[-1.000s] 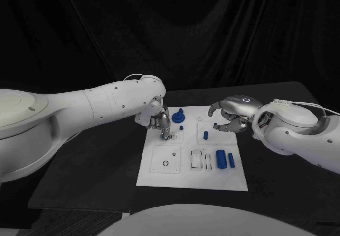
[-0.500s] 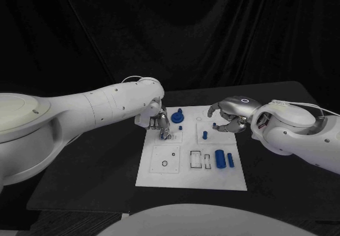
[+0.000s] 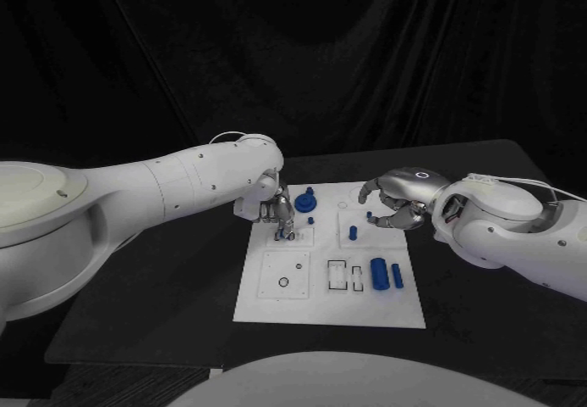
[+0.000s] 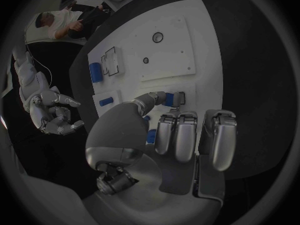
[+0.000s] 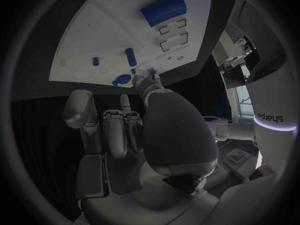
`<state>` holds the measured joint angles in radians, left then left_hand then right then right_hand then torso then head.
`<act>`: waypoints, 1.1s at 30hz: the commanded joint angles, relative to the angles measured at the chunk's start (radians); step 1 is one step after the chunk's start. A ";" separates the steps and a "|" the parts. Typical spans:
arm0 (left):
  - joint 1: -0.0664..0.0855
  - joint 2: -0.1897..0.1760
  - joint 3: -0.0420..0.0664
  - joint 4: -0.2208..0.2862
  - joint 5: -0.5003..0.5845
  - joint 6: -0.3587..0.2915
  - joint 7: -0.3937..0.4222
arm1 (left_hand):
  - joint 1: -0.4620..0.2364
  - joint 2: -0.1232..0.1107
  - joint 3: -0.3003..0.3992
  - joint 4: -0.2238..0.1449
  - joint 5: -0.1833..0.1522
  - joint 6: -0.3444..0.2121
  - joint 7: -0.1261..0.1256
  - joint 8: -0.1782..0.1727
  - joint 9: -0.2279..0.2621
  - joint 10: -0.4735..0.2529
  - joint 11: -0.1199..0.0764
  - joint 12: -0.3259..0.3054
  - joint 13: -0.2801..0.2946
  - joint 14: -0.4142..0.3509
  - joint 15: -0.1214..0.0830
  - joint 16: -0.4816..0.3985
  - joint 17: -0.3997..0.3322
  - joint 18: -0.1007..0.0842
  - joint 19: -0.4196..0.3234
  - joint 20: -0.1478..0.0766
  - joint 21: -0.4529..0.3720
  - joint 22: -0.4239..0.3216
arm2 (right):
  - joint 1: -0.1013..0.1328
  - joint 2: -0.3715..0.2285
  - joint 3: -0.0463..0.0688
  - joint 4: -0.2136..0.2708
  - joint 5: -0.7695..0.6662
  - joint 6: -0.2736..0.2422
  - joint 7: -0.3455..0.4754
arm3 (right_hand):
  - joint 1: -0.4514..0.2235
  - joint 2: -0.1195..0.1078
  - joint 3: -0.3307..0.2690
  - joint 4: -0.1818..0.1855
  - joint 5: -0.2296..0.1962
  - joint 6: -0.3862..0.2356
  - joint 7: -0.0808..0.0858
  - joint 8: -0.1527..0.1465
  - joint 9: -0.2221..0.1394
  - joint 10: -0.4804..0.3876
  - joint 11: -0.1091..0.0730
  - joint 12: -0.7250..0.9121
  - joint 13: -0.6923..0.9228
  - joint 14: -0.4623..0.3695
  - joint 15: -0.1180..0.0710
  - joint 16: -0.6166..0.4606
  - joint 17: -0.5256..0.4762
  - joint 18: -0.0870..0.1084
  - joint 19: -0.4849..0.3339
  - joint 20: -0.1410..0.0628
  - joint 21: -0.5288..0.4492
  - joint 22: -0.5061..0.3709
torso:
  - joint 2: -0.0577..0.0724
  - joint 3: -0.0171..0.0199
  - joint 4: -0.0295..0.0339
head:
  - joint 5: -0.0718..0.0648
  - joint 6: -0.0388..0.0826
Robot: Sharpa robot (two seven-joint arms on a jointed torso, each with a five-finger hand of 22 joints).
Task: Assemble the parts on the task board
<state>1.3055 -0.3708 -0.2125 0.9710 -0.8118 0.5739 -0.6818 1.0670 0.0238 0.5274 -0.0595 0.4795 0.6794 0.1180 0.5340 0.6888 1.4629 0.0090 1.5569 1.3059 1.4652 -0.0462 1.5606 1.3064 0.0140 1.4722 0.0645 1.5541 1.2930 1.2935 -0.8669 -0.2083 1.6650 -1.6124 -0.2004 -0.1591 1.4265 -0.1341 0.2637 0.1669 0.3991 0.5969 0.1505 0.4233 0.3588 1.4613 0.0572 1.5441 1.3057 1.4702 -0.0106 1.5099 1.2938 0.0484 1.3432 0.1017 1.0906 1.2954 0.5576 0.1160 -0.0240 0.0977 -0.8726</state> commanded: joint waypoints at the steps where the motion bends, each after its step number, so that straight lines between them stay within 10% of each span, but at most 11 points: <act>1: -0.002 0.002 0.001 0.004 0.000 -0.014 0.024 | -0.001 0.042 0.096 -0.018 0.010 0.136 -0.039 0.043 0.193 0.108 -0.002 0.014 0.265 0.106 0.002 0.010 0.264 -0.006 0.080 0.000 -0.013 0.267 | -0.003 0.001 0.001 -0.001 -0.001 0.010 -0.022 | 0.013 0.012 0.032 -0.003 0.024 0.006 0.001 0.019 -0.011 0.027 0.003 -0.022 0.214 0.055 0.004 -0.028 0.211 0.057 -0.006 -0.001 -0.023 0.133 | -0.002 0.0011 0.0023 | -0.004 0.000; 33: -0.016 0.013 0.001 -0.010 0.000 -0.020 0.028 | -0.001 0.044 0.095 -0.017 0.004 0.141 -0.039 0.038 0.195 0.108 -0.002 0.014 0.265 0.106 0.003 0.010 0.264 -0.006 0.079 0.001 -0.013 0.267 | -0.012 0.004 0.001 -0.003 -0.001 0.030 -0.032 | 0.023 0.014 0.047 -0.012 0.038 0.008 0.004 0.021 -0.018 0.025 0.006 -0.023 0.212 0.054 0.006 -0.030 0.209 0.058 -0.008 0.000 -0.031 0.132 | -0.003 0.0020 0.0025 | -0.005 0.000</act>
<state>1.2945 -0.3606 -0.2111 0.9621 -0.8124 0.5633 -0.6712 1.0670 0.0238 0.5274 -0.0595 0.4794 0.6814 0.1197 0.5339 0.6891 1.4629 0.0090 1.5569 1.3059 1.4652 -0.0462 1.5606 1.3064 0.0140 1.4722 0.0645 1.5541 1.2930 1.2837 -0.8627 -0.2083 1.6592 -1.6119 -0.1769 -0.1718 1.4268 -0.1340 0.2761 0.1545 0.4107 0.5969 0.1506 0.4281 0.3522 1.4613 0.0573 1.5329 1.3057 1.4702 -0.0105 1.4907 1.2938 0.0486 1.3430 0.1017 1.0711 1.2954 0.5539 0.1177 -0.0207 0.0928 -0.8726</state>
